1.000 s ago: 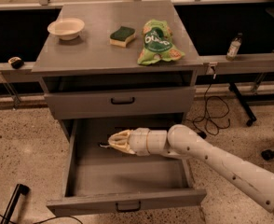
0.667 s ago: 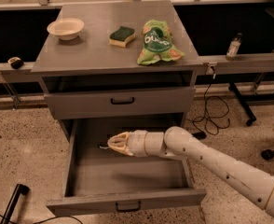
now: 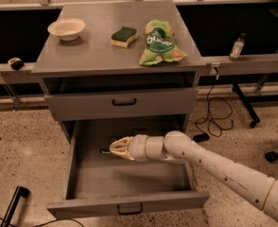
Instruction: Place rxbar chocolate into middle drawer
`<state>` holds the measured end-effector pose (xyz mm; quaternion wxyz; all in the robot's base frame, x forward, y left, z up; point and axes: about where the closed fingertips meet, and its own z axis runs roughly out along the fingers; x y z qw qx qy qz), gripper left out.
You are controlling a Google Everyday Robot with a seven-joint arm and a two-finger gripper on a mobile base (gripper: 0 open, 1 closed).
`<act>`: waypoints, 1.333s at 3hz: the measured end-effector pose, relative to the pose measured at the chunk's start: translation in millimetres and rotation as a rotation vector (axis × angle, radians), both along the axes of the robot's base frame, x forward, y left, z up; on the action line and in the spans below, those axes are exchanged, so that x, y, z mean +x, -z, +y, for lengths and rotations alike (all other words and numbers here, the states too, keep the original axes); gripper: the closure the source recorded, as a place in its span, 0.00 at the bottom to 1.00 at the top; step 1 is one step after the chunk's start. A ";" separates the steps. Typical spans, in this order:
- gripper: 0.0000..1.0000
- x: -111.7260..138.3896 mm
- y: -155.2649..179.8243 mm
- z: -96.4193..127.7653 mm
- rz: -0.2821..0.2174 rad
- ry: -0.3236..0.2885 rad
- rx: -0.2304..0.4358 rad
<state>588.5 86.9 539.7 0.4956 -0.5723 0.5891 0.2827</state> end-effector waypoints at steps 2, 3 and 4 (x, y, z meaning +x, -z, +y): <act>0.81 -0.9 36.0 -21.7 0.019 -0.046 0.010; 0.57 -4.0 52.0 -36.0 0.050 -0.065 0.009; 0.36 -4.2 62.8 -47.0 0.079 -0.047 -0.012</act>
Offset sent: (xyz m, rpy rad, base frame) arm -0.0062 -0.0445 -0.0605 0.0586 0.0198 0.1272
